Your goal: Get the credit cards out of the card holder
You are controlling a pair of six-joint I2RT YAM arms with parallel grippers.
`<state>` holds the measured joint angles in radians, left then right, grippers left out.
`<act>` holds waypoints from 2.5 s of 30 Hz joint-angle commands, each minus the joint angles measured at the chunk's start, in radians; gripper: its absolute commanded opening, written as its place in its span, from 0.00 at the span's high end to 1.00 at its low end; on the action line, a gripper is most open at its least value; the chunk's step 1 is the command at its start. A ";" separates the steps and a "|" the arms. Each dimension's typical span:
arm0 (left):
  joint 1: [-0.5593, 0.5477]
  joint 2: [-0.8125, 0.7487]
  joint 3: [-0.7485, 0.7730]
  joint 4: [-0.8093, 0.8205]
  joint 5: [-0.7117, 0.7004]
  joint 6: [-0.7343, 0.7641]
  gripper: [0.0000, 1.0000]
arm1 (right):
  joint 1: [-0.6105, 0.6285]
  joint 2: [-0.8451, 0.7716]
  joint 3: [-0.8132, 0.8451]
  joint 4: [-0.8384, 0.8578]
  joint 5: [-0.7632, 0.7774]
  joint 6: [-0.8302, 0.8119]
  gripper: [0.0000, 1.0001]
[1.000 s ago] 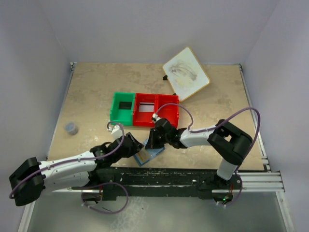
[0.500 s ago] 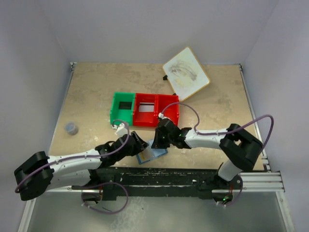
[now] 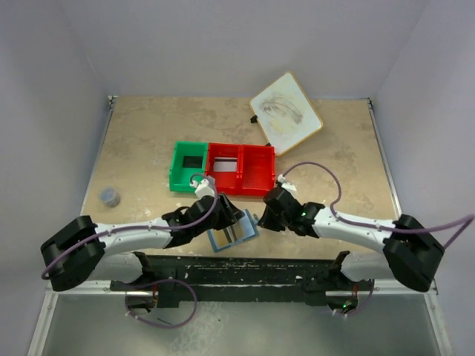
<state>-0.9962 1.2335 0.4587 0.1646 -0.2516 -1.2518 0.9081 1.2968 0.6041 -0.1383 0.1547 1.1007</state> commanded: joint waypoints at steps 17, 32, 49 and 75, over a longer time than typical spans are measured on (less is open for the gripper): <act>0.000 -0.279 0.029 -0.488 -0.337 -0.018 0.57 | -0.008 0.025 0.053 0.369 -0.283 -0.246 0.78; 0.001 -0.205 -0.018 -0.424 -0.202 -0.012 0.68 | 0.002 0.382 0.159 0.494 -0.482 -0.279 0.73; 0.001 -0.133 -0.034 -0.381 -0.131 0.028 0.80 | 0.003 0.392 0.088 0.452 -0.422 -0.246 0.70; -0.002 -0.084 -0.102 -0.345 -0.107 0.000 1.00 | 0.005 0.478 -0.175 1.137 -0.463 0.252 0.80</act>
<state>-0.9943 1.1645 0.3927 -0.1513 -0.4126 -1.2369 0.9005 1.7618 0.4553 0.8661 -0.3817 1.2308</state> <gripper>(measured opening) 0.004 0.215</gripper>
